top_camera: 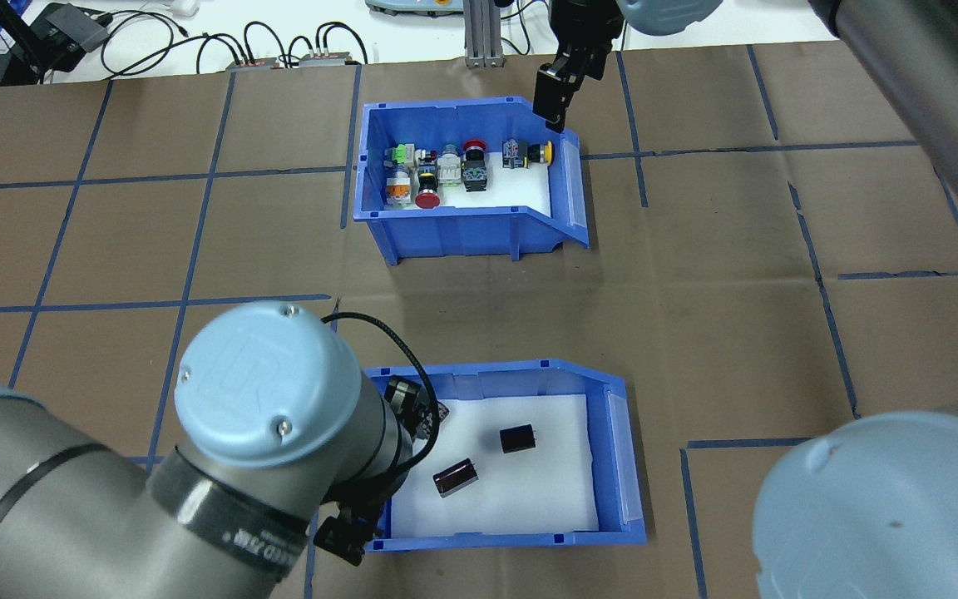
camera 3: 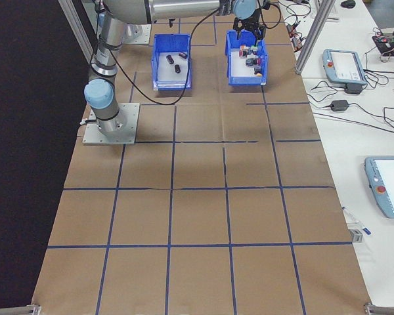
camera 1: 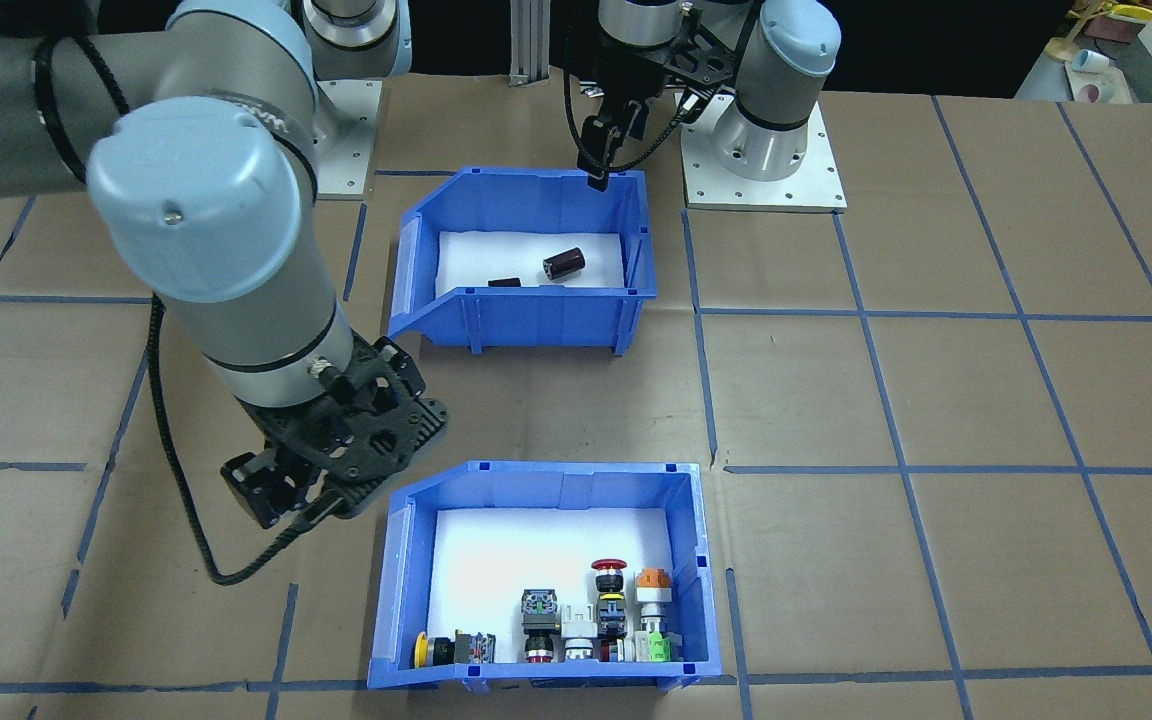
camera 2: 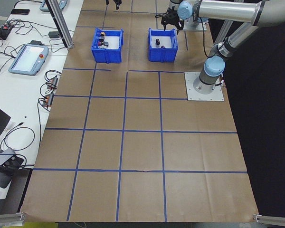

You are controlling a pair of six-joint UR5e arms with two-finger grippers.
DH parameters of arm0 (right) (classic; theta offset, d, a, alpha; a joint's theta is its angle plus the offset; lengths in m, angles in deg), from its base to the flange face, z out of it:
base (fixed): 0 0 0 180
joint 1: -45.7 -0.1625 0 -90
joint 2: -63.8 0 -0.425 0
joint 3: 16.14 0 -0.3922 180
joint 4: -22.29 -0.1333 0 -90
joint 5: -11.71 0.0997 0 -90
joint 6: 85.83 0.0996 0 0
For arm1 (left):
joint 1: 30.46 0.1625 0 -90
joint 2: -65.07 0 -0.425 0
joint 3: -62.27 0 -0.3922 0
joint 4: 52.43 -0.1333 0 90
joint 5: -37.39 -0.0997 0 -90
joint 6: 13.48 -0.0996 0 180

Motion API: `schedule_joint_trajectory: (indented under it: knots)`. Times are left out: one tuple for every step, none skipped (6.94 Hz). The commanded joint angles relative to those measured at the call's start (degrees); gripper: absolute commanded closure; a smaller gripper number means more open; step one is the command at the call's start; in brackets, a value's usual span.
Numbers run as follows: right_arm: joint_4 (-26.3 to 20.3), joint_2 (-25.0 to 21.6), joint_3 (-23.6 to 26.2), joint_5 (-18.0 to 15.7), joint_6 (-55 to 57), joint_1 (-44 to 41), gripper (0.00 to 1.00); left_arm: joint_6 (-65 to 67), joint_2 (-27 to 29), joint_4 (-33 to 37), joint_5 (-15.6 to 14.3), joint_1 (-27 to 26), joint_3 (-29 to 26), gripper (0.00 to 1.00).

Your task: Place battery box in front

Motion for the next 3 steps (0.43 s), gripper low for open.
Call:
schedule_joint_trajectory:
  knots:
    - [0.2, 1.72, -0.39, 0.32, -10.34, -4.28, 0.0, 12.11, -2.88, -0.75, 3.22, -1.41, 5.6, 0.01]
    - [0.55, 3.03, -0.39, 0.14, -13.18, -7.35, 0.0, 16.35, -2.62, -2.14, 3.67, -3.24, 7.02, 0.01]
    - [0.99, 4.27, -0.3, -0.47, -16.77, -9.99, 0.0, 18.31, -2.7, -7.38, 5.85, -3.87, 9.73, 0.01]
